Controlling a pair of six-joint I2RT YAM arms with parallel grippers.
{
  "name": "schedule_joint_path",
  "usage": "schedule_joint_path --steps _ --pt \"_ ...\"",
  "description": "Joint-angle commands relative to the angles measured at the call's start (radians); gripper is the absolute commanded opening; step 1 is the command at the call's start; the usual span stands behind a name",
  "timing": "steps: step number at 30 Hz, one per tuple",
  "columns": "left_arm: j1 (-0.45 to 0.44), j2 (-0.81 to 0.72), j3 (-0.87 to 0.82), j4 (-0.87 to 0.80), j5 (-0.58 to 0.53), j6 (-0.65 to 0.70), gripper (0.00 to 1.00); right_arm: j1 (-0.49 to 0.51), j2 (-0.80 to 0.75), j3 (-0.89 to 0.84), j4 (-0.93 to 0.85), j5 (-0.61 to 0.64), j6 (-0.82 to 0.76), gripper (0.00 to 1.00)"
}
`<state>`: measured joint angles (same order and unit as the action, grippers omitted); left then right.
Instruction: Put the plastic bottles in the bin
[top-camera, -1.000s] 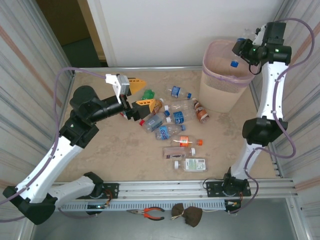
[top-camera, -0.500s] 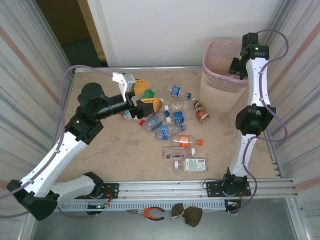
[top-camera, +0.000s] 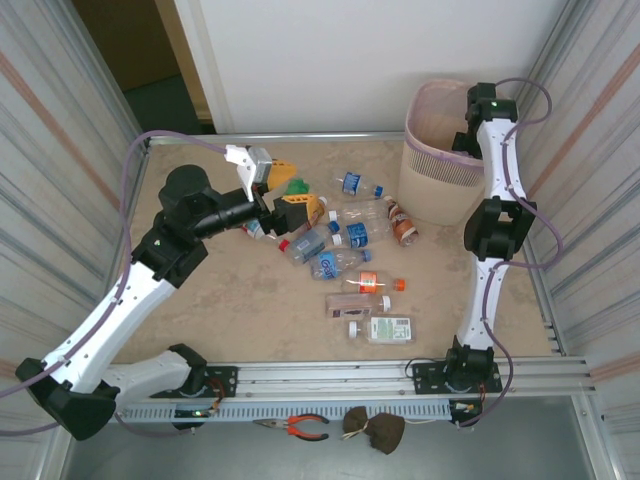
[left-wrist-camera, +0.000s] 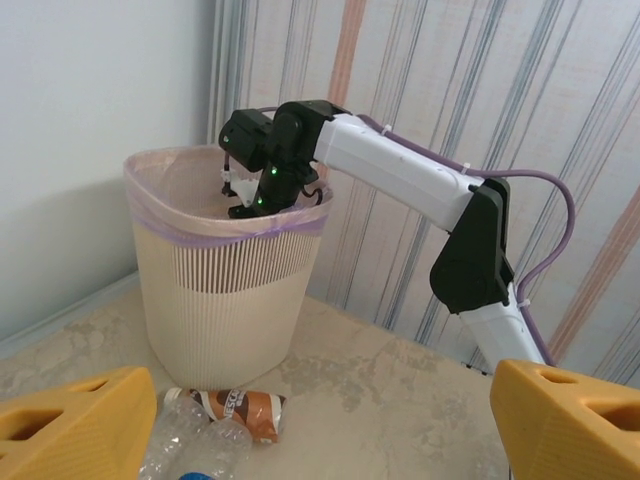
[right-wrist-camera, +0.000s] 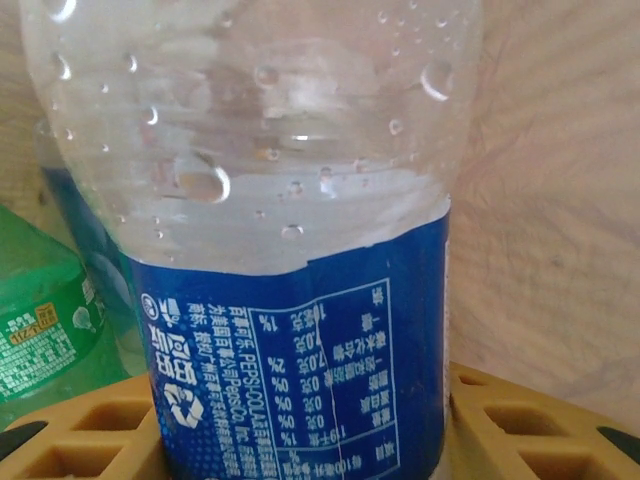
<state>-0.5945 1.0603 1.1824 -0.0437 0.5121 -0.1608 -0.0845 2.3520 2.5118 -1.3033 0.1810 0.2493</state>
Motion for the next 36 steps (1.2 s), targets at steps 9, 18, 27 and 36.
schedule_joint_path --steps 9,18,27,36 --pt "0.021 -0.012 -0.015 -0.056 -0.061 -0.013 0.87 0.01 0.015 0.004 -0.034 -0.024 -0.006 0.7" --pt "0.031 -0.026 -0.027 -0.139 -0.189 -0.04 0.87 0.021 -0.109 0.01 -0.051 -0.002 -0.027 0.79" --pt "0.089 0.003 -0.013 -0.29 -0.373 -0.17 0.83 0.035 -0.237 0.01 -0.067 -0.004 -0.036 0.81" --pt "0.188 0.055 -0.021 -0.424 -0.457 -0.344 0.81 0.053 -0.364 0.011 -0.054 0.002 -0.038 0.81"
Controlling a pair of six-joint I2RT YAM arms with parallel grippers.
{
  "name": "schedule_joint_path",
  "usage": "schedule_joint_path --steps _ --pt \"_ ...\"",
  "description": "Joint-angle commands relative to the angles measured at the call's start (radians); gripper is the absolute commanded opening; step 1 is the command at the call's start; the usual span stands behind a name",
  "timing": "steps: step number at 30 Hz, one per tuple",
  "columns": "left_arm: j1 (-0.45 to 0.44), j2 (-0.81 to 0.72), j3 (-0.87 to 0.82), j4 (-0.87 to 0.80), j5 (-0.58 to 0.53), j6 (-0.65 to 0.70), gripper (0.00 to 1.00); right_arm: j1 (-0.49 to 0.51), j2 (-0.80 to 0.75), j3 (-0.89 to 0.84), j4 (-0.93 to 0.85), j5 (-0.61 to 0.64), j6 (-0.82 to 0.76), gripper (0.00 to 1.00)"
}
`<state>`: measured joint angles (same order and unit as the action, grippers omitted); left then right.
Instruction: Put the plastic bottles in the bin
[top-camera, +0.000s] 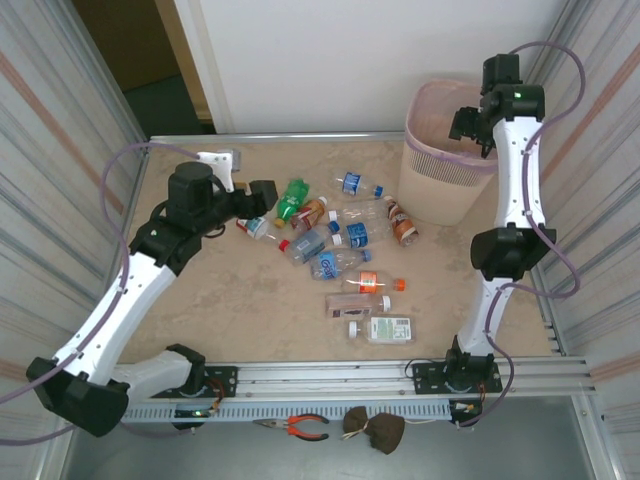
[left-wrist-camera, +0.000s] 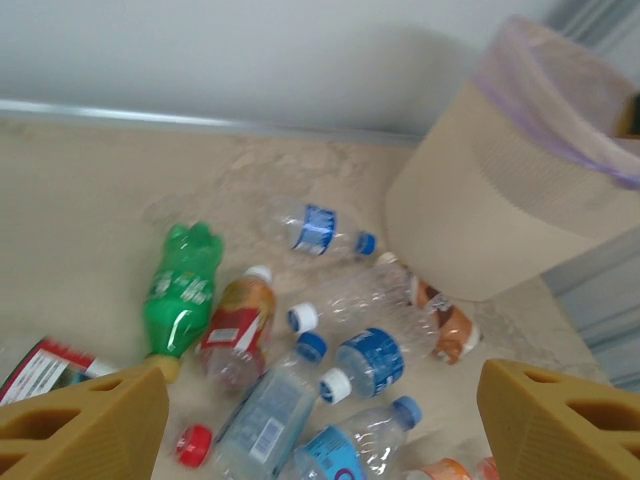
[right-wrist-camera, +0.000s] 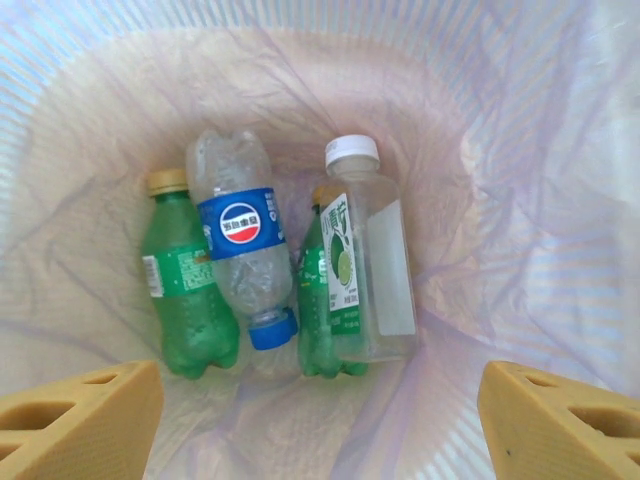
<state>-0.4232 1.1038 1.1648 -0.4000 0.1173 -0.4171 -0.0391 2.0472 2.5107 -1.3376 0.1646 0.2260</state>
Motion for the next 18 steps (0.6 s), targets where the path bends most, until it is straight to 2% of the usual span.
schedule_joint_path --steps 1,8,13,18 --pt "0.02 0.021 -0.004 -0.081 -0.087 -0.113 0.81 0.011 -0.073 0.011 -0.016 0.018 -0.016 0.81" --pt "0.031 0.118 0.039 -0.225 -0.278 -0.302 0.81 0.04 -0.165 0.011 -0.003 0.013 -0.016 0.81" --pt "0.054 0.224 0.088 -0.337 -0.303 -0.447 0.78 0.067 -0.225 0.004 -0.003 0.009 -0.012 0.8" --pt "0.067 0.321 0.108 -0.37 -0.291 -0.54 0.78 0.088 -0.282 -0.027 0.006 0.007 -0.011 0.8"
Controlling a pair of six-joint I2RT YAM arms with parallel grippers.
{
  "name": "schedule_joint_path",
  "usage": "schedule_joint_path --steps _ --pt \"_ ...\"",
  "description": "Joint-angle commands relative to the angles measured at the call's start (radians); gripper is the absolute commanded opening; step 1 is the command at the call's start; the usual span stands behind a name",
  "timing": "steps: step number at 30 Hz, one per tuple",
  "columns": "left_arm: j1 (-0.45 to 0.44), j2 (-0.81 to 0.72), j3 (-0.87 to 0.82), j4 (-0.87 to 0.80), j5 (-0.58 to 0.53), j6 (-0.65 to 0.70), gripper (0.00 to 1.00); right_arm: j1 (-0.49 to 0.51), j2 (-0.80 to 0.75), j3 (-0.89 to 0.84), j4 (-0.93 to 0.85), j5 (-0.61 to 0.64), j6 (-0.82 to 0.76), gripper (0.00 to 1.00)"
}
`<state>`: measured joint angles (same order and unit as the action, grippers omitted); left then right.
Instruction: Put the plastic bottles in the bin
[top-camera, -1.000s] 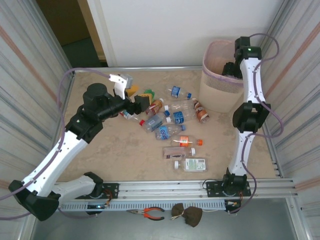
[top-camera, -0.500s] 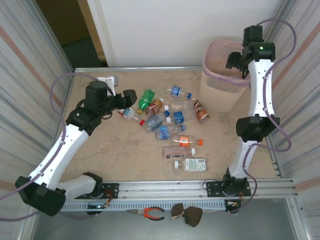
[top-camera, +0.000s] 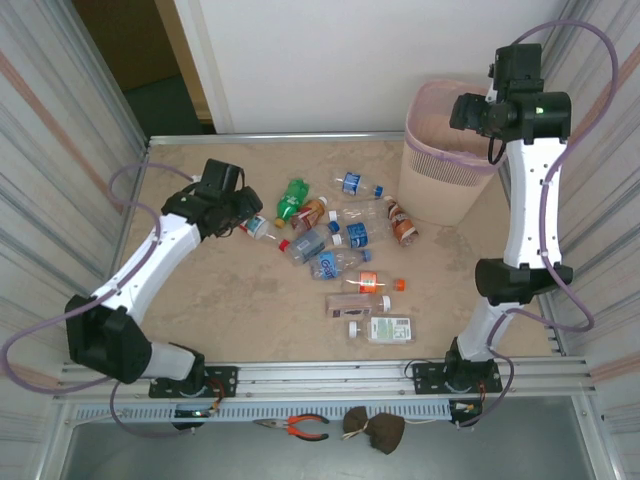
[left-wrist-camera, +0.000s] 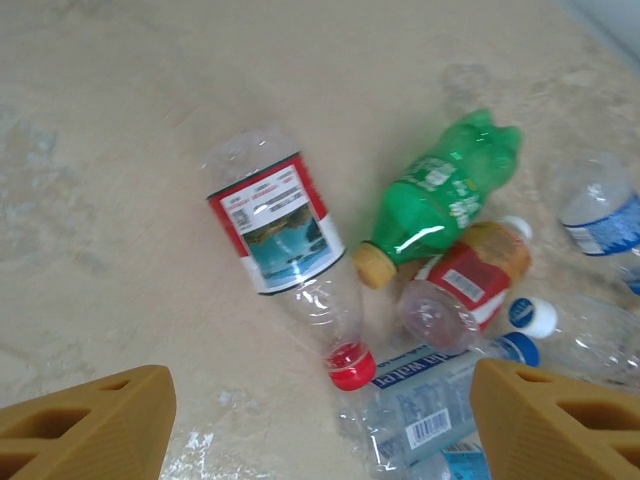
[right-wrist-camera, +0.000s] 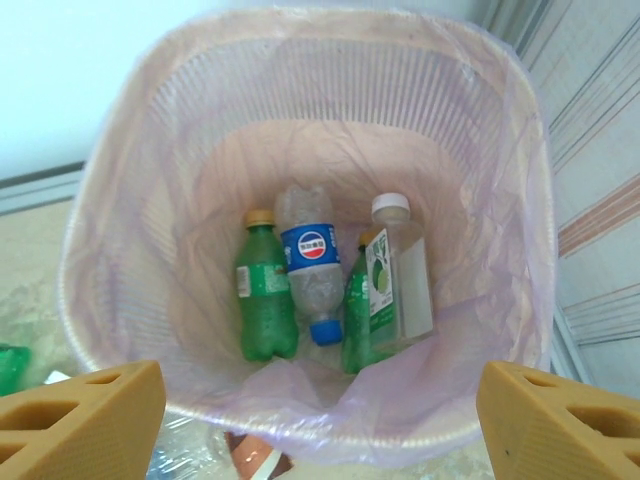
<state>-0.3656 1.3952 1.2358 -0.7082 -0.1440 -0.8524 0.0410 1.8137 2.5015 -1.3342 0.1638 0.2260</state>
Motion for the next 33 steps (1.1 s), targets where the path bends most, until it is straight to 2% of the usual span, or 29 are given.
schedule_joint_path --steps 1,6,9,16,20,24,29,33 --pt "0.013 0.048 0.039 -0.063 -0.024 -0.12 0.79 0.011 -0.06 -0.029 0.007 0.004 -0.01 0.8" --pt "0.038 0.146 0.062 -0.049 0.002 -0.175 0.81 0.013 -0.102 -0.069 0.012 -0.001 -0.009 0.8" --pt "0.071 0.21 0.072 0.004 0.079 -0.169 0.84 0.015 -0.117 -0.089 0.013 0.015 -0.012 0.8" --pt "0.11 0.366 0.125 0.03 0.106 -0.18 0.88 0.022 -0.137 -0.118 0.001 0.028 -0.02 0.8" --pt "0.133 0.436 0.123 0.104 0.171 -0.166 0.89 0.038 -0.141 -0.124 -0.003 0.067 -0.034 0.79" --pt "0.15 0.485 0.107 0.172 0.202 -0.17 0.88 0.046 -0.14 -0.125 -0.011 0.063 -0.036 0.8" --pt "0.164 0.527 0.092 0.198 0.188 -0.171 0.85 0.07 -0.136 -0.125 -0.02 0.094 -0.042 0.79" --pt "0.181 0.533 0.064 0.228 0.193 -0.174 0.78 0.089 -0.132 -0.127 -0.029 0.112 -0.05 0.79"
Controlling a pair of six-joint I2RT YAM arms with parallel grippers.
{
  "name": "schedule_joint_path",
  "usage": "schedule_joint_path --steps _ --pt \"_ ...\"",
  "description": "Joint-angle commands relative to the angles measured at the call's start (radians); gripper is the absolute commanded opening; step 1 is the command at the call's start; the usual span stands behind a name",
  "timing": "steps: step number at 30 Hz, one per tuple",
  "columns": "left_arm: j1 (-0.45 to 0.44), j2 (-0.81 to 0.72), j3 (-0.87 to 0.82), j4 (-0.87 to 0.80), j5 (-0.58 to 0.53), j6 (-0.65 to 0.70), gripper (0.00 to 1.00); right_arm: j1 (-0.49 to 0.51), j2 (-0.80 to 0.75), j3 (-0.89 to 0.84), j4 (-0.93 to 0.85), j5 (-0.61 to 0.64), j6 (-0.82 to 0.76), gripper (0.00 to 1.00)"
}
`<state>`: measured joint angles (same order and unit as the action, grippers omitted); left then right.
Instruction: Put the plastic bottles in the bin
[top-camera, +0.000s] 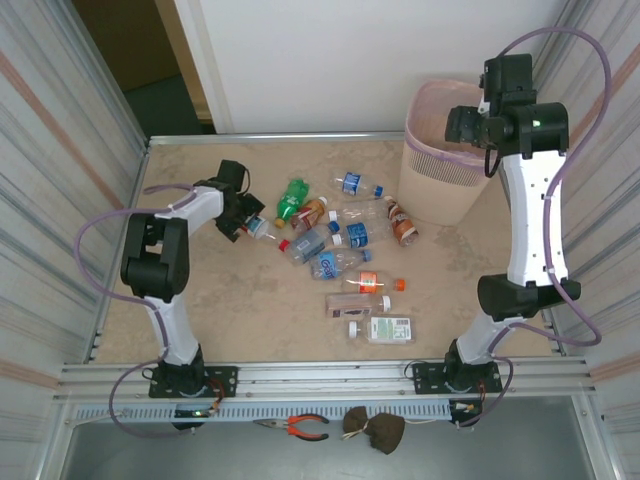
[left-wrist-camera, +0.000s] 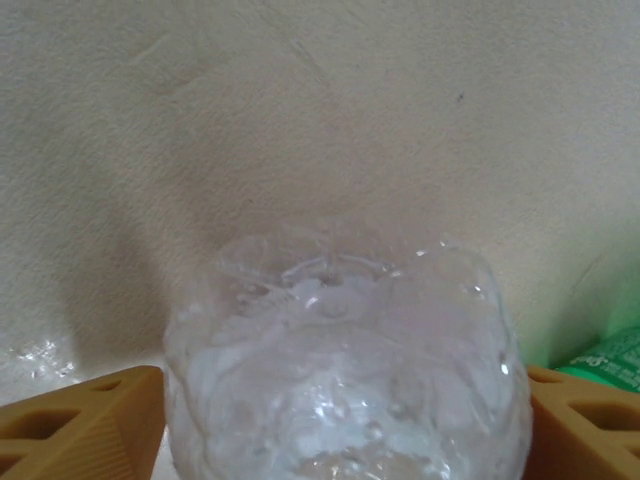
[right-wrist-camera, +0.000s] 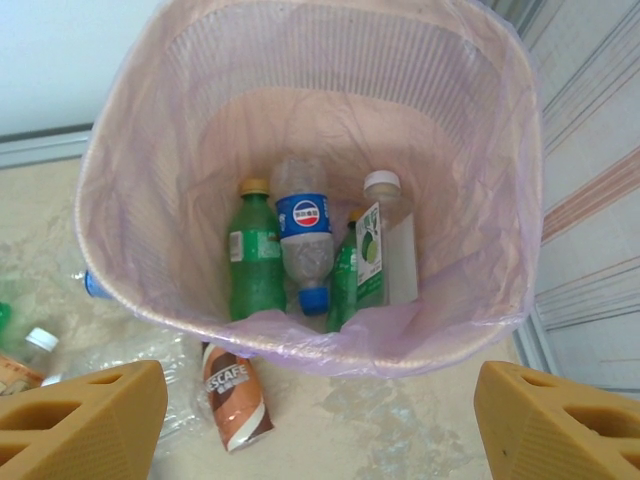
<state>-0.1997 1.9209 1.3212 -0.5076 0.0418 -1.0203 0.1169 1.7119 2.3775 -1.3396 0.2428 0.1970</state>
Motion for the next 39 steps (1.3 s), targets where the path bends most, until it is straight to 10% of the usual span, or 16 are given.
schedule_joint_path --steps 1,21,39 --pt "0.017 0.008 -0.024 0.03 0.007 -0.004 0.76 0.016 -0.03 -0.003 -0.024 0.033 -0.019 0.79" --pt "0.025 -0.195 -0.115 0.09 -0.013 0.07 0.6 0.04 -0.177 -0.209 0.141 -0.222 -0.009 0.81" --pt "0.018 -0.64 -0.272 0.572 0.31 0.362 0.55 0.041 -0.533 -0.806 0.825 -0.746 0.041 0.84"
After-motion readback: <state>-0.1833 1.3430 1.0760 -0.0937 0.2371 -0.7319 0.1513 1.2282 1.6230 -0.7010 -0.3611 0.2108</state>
